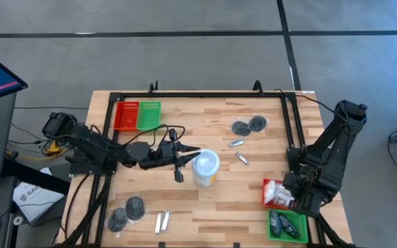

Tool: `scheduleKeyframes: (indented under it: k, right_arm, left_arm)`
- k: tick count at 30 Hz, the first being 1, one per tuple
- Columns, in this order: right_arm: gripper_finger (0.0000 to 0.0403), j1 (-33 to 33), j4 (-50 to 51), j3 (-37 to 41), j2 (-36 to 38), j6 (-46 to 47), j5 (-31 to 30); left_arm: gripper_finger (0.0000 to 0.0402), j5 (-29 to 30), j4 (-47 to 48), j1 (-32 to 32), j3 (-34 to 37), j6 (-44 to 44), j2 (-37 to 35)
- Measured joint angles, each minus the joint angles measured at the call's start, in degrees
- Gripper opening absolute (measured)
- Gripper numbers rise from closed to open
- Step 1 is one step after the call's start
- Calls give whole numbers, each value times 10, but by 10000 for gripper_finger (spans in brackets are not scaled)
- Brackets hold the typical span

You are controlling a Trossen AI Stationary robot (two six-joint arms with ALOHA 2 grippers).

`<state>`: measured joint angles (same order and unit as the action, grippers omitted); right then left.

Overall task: Pick & Place Travel size toiletries
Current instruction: Put the white cotton pack into the bottom red basket

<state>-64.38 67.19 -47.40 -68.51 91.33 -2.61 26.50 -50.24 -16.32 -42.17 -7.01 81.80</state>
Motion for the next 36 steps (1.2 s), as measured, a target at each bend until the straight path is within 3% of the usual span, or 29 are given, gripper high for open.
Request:
scheduleKeyframes:
  k: [14, 21, 24, 36]
  right_arm:
    - [4, 0, -31, 0, 0, -12, 9]
    - [5, 33, -71, 25, -1, -58, -13]
    - [7, 50, -85, 45, -2, -77, 17]
    - [84, 64, -64, 45, 1, -64, 1]
  left_arm:
    - [53, 0, 0, 0, 0, 0, 0]
    - [53, 0, 0, 0, 0, 0, 0]
    - [53, 0, 0, 0, 0, 0, 0]
    - [53, 0, 0, 0, 0, 0, 0]
